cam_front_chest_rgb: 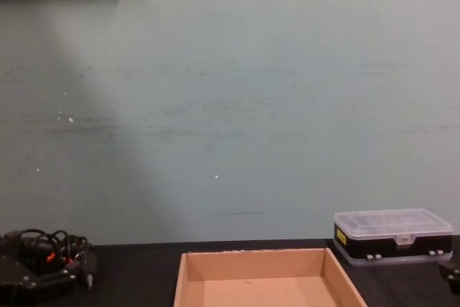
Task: Use one hand to pick up the angle iron from the table and place it into the box.
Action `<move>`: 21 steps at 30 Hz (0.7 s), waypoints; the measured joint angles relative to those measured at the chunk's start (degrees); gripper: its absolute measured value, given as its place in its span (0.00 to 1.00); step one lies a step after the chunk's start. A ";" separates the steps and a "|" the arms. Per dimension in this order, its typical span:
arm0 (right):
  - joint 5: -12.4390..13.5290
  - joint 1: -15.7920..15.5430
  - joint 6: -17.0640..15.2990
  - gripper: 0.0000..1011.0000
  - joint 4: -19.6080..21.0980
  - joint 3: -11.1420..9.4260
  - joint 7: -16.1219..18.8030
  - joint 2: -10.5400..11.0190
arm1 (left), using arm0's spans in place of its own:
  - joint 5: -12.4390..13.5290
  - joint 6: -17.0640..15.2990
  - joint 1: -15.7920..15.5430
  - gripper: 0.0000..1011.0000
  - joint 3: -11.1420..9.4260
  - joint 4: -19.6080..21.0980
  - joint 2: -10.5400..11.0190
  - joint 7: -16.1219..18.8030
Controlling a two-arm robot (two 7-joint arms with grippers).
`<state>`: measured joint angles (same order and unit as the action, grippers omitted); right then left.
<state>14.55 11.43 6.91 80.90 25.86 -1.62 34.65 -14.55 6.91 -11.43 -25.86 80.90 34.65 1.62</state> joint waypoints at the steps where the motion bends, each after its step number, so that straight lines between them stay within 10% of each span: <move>1: 0.00 0.00 0.00 0.99 0.00 0.00 0.00 0.00 | 0.00 0.00 0.00 0.99 0.00 0.00 0.00 0.00; 21: 0.00 0.00 0.00 0.99 0.00 0.00 0.00 0.00 | 0.00 0.00 0.00 0.99 0.00 0.00 0.00 0.00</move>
<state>14.55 11.43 6.91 80.90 25.86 -1.62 34.65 -14.54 6.91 -11.44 -25.86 80.90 34.65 1.62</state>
